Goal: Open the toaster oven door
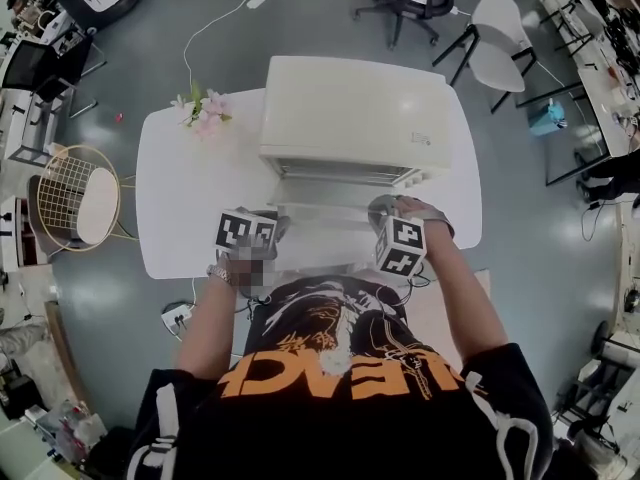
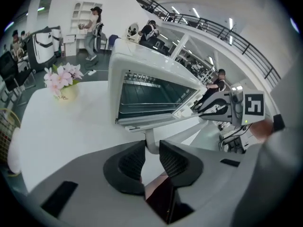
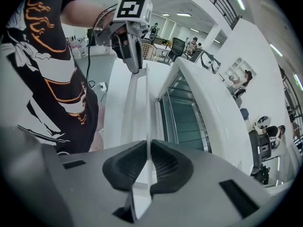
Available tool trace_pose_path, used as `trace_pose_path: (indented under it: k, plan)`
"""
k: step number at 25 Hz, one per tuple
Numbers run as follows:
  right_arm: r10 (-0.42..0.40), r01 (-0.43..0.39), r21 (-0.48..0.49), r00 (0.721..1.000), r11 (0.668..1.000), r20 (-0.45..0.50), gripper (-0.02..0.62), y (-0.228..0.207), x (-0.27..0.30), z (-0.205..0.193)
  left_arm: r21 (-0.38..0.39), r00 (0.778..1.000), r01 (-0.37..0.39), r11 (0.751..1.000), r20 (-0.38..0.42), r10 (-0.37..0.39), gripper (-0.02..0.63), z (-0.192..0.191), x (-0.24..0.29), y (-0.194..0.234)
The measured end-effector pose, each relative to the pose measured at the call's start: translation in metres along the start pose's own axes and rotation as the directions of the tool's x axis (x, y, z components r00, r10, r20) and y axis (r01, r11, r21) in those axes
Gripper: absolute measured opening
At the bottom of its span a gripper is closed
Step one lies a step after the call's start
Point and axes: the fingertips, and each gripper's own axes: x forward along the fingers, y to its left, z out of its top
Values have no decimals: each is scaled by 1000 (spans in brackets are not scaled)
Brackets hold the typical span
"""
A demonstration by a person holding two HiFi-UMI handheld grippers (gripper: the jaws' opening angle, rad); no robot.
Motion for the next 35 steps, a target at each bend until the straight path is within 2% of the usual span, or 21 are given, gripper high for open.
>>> trace_pose_path:
  k: [2, 4, 6, 7, 8, 10, 11, 12, 13, 15, 18, 20, 22, 23, 26, 29, 33, 35]
  plan:
    - [6, -6, -1, 1000, 1000, -5, 44, 3, 1, -1, 61, 999, -40, 997, -19, 41, 42, -6, -12, -1]
    - [19, -19, -3, 1000, 1000, -10, 46, 9, 2, -1, 123, 1000, -28, 992, -6, 29, 26, -5, -27, -8]
    - [53, -53, 6, 999, 999, -12, 49, 18, 4, -2, 220, 999, -22, 975, 43, 13, 28, 6, -39, -19]
    - [78, -78, 16, 997, 997, -11, 53, 24, 5, -3, 292, 997, -34, 956, 70, 14, 31, 14, -42, -26]
    - [110, -109, 31, 994, 994, -8, 57, 31, 8, -4, 375, 996, -48, 926, 86, 17, 31, 21, -42, -32]
    - [181, -181, 73, 983, 981, 11, 64, 44, 14, -7, 531, 997, -56, 845, 71, 22, 23, 27, -31, -43]
    - [215, -217, 99, 976, 971, 29, 70, 50, 18, -8, 585, 998, -51, 809, 52, 24, 21, 26, -23, -47]
    - [247, -251, 127, 968, 959, 51, 77, 56, 21, -9, 617, 999, -45, 786, 40, 26, 21, 26, -17, -50]
    - [276, -285, 158, 958, 946, 76, 83, 63, 24, -10, 629, 999, -42, 776, 39, 23, 20, 27, -12, -55]
    - [328, -351, 228, 935, 908, 135, 98, 75, 29, -12, 612, 998, -36, 790, 70, -9, 20, 29, -9, -64]
    - [382, -449, 353, 891, 821, 245, 107, 91, 43, -18, 525, 988, -22, 851, 143, -62, 20, 31, -12, -69]
    - [406, -507, 432, 860, 746, 308, 109, 100, 53, -23, 462, 982, -40, 886, 181, -50, 20, 27, -15, -59]
    - [415, -539, 484, 841, 689, 346, 103, 108, 65, -28, 431, 971, -83, 898, 236, -24, 20, 27, -22, -48]
    - [415, -544, 499, 839, 674, 353, 98, 112, 70, -30, 431, 964, -107, 896, 267, -13, 20, 29, -27, -45]
    - [408, -525, 530, 851, 666, 329, 71, 120, 87, -38, 457, 932, -163, 874, 363, -16, 20, 36, -45, -48]
    - [406, -493, 552, 869, 672, 282, 48, 125, 101, -45, 469, 875, -196, 861, 480, -62, 20, 49, -65, -61]
    - [353, -404, 586, 913, 703, 206, 41, 124, 120, -51, 432, 760, -281, 857, 646, -77, 19, 73, -95, -73]
    - [319, -356, 614, 932, 705, 173, 41, 122, 128, -56, 407, 697, -300, 863, 711, -93, 18, 83, -112, -78]
